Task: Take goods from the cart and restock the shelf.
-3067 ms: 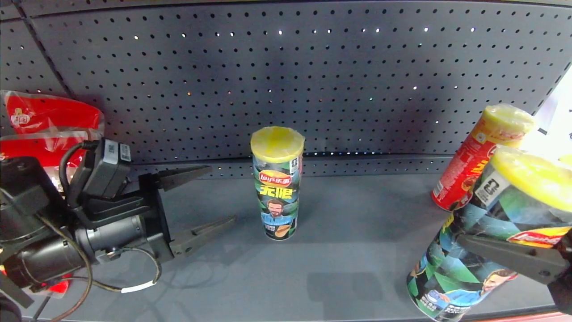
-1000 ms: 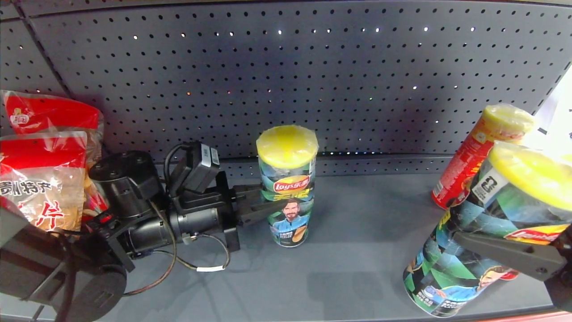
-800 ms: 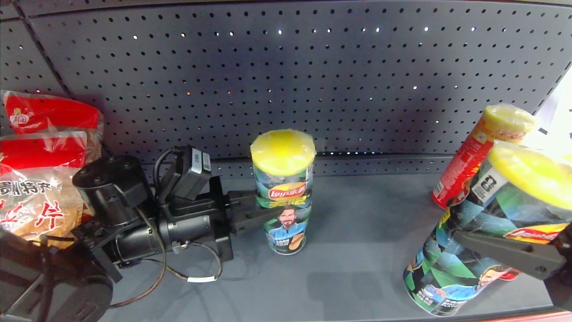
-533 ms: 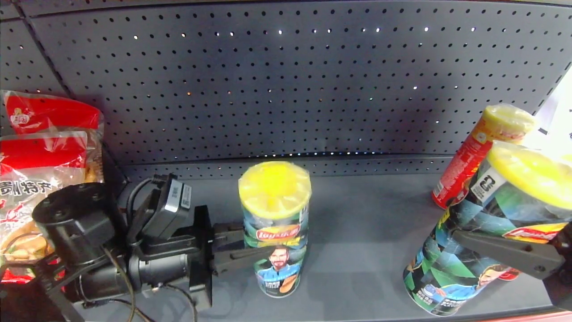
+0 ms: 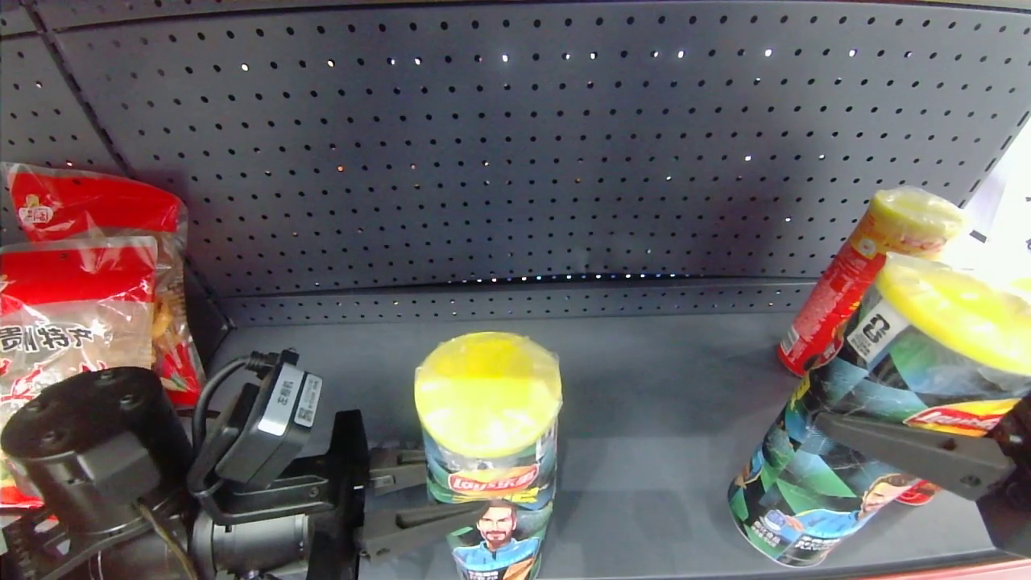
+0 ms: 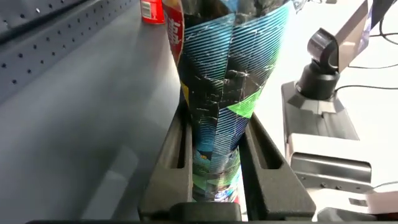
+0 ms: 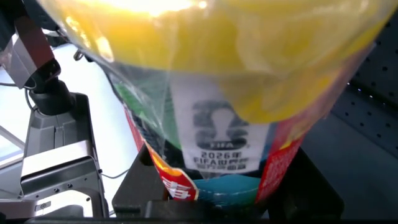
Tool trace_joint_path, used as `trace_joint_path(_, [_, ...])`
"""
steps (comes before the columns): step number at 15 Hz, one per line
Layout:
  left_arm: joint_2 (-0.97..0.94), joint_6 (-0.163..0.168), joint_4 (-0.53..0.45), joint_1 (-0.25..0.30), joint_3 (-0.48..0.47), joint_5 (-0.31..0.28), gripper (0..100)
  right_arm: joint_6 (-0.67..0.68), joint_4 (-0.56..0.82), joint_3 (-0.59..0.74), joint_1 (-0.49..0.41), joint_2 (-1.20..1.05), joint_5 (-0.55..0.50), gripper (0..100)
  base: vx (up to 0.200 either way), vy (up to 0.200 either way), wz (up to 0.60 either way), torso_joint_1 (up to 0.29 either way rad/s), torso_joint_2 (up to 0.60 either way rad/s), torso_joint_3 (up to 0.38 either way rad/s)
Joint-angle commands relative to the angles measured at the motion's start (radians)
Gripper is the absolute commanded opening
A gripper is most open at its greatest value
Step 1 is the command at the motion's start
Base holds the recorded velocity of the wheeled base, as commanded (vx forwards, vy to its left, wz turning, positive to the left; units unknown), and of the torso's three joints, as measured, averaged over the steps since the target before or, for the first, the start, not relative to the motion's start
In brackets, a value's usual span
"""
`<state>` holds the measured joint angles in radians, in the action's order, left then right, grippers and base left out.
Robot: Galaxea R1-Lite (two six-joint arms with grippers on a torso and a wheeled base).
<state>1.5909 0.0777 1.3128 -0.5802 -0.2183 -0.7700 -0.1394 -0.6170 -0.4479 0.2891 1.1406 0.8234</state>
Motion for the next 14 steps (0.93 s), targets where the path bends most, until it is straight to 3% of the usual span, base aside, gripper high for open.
trace_joint_path(1, [0.021,-0.006,0.002,0.003,-0.026,0.001,0,0.000,0.000,0.000,0.001,-0.001,0.000,0,0.000,0.000,0.00,0.000,0.00,0.000])
trace_joint_path(5, [0.080,-0.010,0.002,0.005,-0.076,0.001,0,0.000,-0.001,0.001,0.001,-0.001,0.000,0,0.000,0.000,0.00,0.000,0.00,0.000])
trace_joint_path(14, [0.133,-0.007,0.005,0.005,-0.087,0.000,0,0.000,-0.001,0.001,0.002,0.007,0.002,0,0.000,0.000,0.00,0.000,0.00,0.000])
